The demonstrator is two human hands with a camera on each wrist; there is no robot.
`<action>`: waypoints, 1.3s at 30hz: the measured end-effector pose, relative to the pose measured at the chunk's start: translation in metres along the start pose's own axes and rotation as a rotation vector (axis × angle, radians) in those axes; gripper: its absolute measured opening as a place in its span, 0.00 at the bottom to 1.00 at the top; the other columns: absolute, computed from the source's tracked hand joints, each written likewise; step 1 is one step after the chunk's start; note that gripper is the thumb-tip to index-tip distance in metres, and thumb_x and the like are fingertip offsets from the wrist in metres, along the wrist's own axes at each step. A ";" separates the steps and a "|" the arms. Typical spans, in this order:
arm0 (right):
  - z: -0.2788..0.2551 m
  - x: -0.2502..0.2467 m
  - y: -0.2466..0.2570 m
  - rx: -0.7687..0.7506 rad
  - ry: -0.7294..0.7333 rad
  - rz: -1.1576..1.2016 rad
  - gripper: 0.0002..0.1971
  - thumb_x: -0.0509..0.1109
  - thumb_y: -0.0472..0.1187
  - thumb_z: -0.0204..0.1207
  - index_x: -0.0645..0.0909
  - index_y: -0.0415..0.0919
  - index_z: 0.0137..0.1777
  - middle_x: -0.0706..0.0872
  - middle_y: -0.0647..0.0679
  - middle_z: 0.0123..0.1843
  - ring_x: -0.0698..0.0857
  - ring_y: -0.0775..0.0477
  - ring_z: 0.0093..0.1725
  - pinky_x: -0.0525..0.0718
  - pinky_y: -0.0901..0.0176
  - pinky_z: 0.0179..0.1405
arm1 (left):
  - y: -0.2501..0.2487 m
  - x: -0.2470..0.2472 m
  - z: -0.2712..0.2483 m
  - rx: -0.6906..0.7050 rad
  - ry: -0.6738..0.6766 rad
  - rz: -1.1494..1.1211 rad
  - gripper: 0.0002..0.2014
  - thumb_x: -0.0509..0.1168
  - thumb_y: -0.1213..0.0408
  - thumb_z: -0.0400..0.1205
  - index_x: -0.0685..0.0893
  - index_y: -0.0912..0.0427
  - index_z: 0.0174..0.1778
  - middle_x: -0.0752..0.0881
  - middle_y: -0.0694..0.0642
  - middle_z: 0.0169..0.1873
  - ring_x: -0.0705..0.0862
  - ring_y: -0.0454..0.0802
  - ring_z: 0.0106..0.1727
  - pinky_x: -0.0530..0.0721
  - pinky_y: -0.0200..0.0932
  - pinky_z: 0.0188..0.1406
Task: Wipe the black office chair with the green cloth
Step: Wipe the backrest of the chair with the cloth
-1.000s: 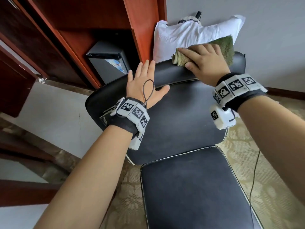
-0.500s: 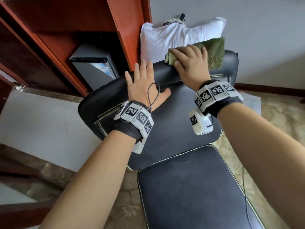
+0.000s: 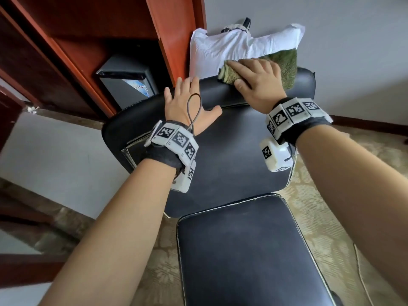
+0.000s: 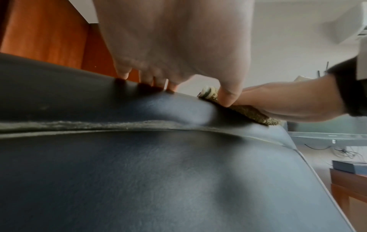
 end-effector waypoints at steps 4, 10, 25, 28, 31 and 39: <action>0.007 -0.005 -0.006 -0.086 0.066 -0.070 0.29 0.46 0.57 0.78 0.62 0.57 0.79 0.73 0.46 0.73 0.69 0.38 0.70 0.58 0.48 0.69 | -0.008 0.001 0.002 -0.091 -0.010 0.040 0.41 0.60 0.39 0.75 0.61 0.59 0.80 0.66 0.56 0.78 0.53 0.57 0.83 0.45 0.63 0.79; 0.015 -0.016 -0.020 -0.254 0.169 -0.184 0.25 0.48 0.58 0.84 0.57 0.59 0.81 0.75 0.40 0.73 0.67 0.35 0.73 0.57 0.43 0.73 | -0.029 -0.003 0.012 -0.258 0.002 0.127 0.34 0.58 0.42 0.78 0.64 0.53 0.78 0.70 0.58 0.75 0.61 0.57 0.79 0.47 0.66 0.76; -0.008 -0.035 -0.063 -0.125 0.153 -0.161 0.23 0.46 0.51 0.85 0.56 0.56 0.81 0.72 0.39 0.73 0.70 0.32 0.69 0.61 0.37 0.70 | -0.077 0.018 0.021 -0.311 0.111 0.083 0.36 0.59 0.46 0.80 0.52 0.45 0.83 0.51 0.57 0.83 0.45 0.56 0.84 0.42 0.61 0.79; 0.000 -0.030 -0.052 -0.143 0.229 -0.152 0.24 0.45 0.50 0.86 0.53 0.56 0.81 0.70 0.41 0.75 0.68 0.32 0.71 0.60 0.37 0.70 | -0.073 0.015 0.020 -0.324 0.137 0.131 0.37 0.59 0.45 0.80 0.50 0.46 0.83 0.50 0.58 0.83 0.45 0.56 0.83 0.42 0.60 0.79; -0.005 -0.031 -0.057 -0.185 0.228 -0.159 0.25 0.46 0.51 0.86 0.49 0.58 0.82 0.69 0.41 0.75 0.68 0.33 0.71 0.61 0.39 0.70 | -0.068 0.012 0.015 -0.321 0.149 0.198 0.37 0.58 0.45 0.81 0.49 0.46 0.83 0.51 0.58 0.83 0.46 0.55 0.84 0.43 0.61 0.80; -0.039 -0.060 -0.131 -0.095 0.213 -0.075 0.26 0.50 0.53 0.85 0.51 0.60 0.82 0.69 0.41 0.75 0.69 0.32 0.69 0.66 0.40 0.67 | -0.073 0.008 0.013 -0.365 0.173 0.195 0.36 0.58 0.47 0.81 0.50 0.46 0.83 0.50 0.57 0.83 0.46 0.52 0.84 0.43 0.63 0.79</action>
Point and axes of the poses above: each hand's wrist, its own z-axis towards the middle knuckle, its own x-axis out of the palm, y = z × x, the point moved 6 cm from there along z, towards the middle knuckle
